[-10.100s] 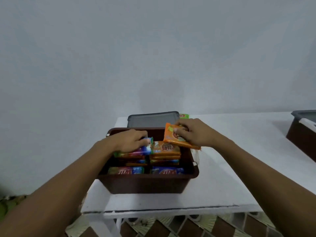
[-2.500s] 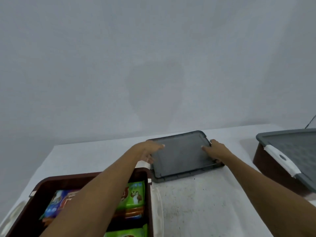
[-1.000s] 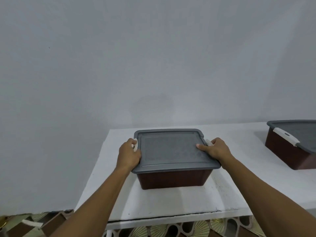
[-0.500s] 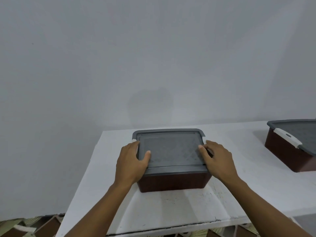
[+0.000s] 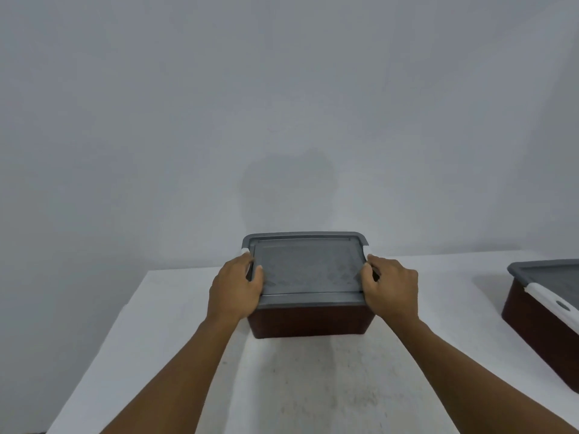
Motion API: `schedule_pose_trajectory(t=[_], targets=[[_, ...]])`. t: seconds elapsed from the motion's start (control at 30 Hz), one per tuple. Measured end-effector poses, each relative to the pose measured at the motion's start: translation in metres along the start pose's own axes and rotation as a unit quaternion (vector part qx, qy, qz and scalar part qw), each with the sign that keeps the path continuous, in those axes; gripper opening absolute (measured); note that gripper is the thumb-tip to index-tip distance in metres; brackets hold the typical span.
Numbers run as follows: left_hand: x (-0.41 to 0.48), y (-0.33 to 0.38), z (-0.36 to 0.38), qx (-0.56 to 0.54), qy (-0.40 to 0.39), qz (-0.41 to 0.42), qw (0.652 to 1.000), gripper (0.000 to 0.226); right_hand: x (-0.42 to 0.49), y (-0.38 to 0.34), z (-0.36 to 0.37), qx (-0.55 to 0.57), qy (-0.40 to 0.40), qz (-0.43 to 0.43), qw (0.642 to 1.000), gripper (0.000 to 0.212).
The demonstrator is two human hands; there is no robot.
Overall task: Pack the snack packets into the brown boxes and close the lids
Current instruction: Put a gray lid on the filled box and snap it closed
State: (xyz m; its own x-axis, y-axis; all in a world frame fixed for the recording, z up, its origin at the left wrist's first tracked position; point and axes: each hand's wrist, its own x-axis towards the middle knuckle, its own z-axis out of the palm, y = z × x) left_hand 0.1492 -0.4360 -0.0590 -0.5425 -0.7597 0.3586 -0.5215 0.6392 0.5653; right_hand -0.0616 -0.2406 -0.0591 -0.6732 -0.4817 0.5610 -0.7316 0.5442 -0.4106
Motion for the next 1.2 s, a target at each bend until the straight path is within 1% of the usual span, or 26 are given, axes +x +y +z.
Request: schedule_pose_trajectory(t=[0.2,0.3,0.37,0.43,0.53,0.57,0.63,0.7,0.77,0.8,0.9,0.93,0.97,1.0,1.03,1.07,1.1,1.13,1.17,1.2], targets=[[0.055,-0.005,0.029,0.010,0.014,0.026,1.000,0.016,0.058,0.019,0.043,0.031,0.001,-0.027,0.999,0.022],[0.069,-0.007,0.035,0.016,0.028,0.063,0.997,0.022,0.071,0.024,0.051,0.036,0.003,-0.024,0.999,0.018],[0.071,-0.010,0.037,0.022,0.030,0.089,0.995,0.023,0.074,0.025,0.052,0.040,-0.014,-0.022,0.999,0.017],[0.070,-0.008,0.036,0.041,0.032,0.099,0.994,0.022,0.076,0.025,0.048,0.030,-0.045,-0.027,0.998,0.019],[0.069,0.001,0.032,0.107,0.071,0.143,0.981,0.032,0.075,0.032,0.029,0.041,-0.116,-0.051,0.991,0.023],[0.069,0.006,0.031,0.120,0.075,0.148,0.979,0.033,0.074,0.039,0.018,0.038,-0.120,-0.061,0.990,0.022],[0.060,0.022,0.037,0.110,0.052,0.132,0.984,0.026,0.067,0.063,-0.009,0.004,-0.095,-0.076,0.993,0.017],[0.050,0.050,0.052,0.098,0.033,0.124,0.987,0.019,0.067,0.091,-0.046,-0.060,-0.090,-0.073,0.991,0.013],[0.034,0.091,0.076,0.064,0.023,0.160,0.985,0.018,0.074,0.126,-0.084,-0.121,-0.106,-0.053,0.986,0.014],[0.026,0.110,0.086,0.037,0.016,0.178,0.983,0.020,0.079,0.141,-0.098,-0.142,-0.110,-0.038,0.983,0.014],[-0.016,0.200,0.138,-0.023,-0.008,0.209,0.978,0.033,0.080,0.217,-0.153,-0.181,-0.112,0.026,0.977,0.014],[-0.030,0.227,0.156,-0.037,-0.025,0.196,0.980,0.034,0.078,0.240,-0.165,-0.194,-0.128,0.040,0.972,0.014],[-0.045,0.258,0.173,-0.064,-0.065,0.158,0.983,0.033,0.074,0.265,-0.178,-0.206,-0.156,0.050,0.965,0.015],[-0.058,0.290,0.188,-0.102,-0.135,0.098,0.981,0.032,0.069,0.289,-0.189,-0.206,-0.181,0.050,0.960,0.016],[-0.067,0.317,0.198,-0.157,-0.221,0.023,0.962,0.033,0.065,0.306,-0.195,-0.191,-0.198,0.043,0.960,0.017],[-0.076,0.347,0.209,-0.231,-0.306,-0.054,0.922,0.037,0.061,0.322,-0.202,-0.162,-0.206,0.035,0.964,0.017],[-0.083,0.369,0.215,-0.311,-0.366,-0.124,0.868,0.041,0.057,0.329,-0.205,-0.126,-0.209,0.027,0.969,0.017],[-0.091,0.393,0.223,-0.377,-0.395,-0.174,0.819,0.041,0.054,0.339,-0.213,-0.091,-0.210,0.024,0.973,0.017],[-0.094,0.407,0.231,-0.418,-0.396,-0.204,0.792,0.039,0.052,0.340,-0.216,-0.065,-0.214,0.015,0.975,0.018],[-0.095,0.416,0.237,-0.431,-0.383,-0.216,0.788,0.035,0.050,0.341,-0.219,-0.046,-0.217,0.010,0.975,0.020]])
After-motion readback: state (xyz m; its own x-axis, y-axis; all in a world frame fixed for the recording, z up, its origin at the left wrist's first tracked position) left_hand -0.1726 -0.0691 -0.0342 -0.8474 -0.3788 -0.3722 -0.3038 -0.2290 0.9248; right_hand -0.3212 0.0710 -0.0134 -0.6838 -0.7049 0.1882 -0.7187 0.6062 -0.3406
